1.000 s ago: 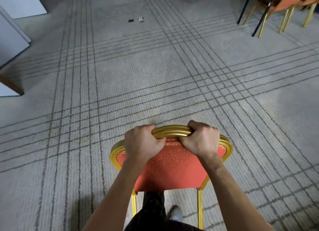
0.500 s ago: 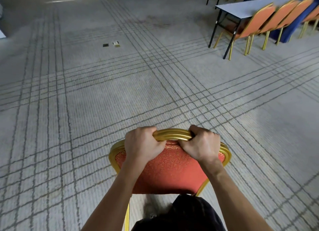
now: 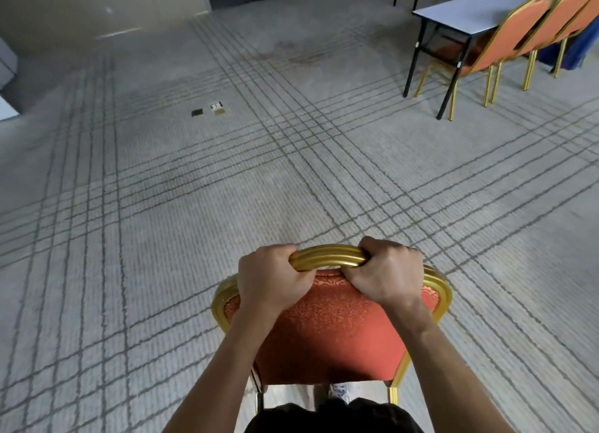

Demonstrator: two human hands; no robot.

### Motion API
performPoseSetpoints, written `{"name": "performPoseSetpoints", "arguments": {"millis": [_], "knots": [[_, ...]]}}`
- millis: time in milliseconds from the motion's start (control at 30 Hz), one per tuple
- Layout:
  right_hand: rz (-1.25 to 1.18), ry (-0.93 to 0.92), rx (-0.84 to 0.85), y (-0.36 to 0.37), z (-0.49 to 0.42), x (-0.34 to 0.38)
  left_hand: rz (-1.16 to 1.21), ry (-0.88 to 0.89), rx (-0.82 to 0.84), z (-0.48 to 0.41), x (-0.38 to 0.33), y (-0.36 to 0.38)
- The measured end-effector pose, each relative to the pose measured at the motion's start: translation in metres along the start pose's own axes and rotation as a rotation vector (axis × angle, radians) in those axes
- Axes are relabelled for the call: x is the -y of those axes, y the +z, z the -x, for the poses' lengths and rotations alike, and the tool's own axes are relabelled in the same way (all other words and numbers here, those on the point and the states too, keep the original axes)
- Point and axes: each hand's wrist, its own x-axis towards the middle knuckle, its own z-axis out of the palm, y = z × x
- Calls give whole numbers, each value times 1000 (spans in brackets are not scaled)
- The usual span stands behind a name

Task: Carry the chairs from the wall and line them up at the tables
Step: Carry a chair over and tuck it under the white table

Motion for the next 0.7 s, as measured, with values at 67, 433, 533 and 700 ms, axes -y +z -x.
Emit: {"name": "performPoseSetpoints", "arguments": {"millis": [67,433,533,700], "knots": [[-7,4,-10,10,-40,-17,-1,-8,8,-43,-7,13],[49,-14,-32,103,-258,-66,41,-12,30,-273,11,87],[73,-5,-25,136,-325,-71,49,8,27,-346,26,108],[122,26,-36,172,-432,-76,93,42,35,-463,43,130]]}}
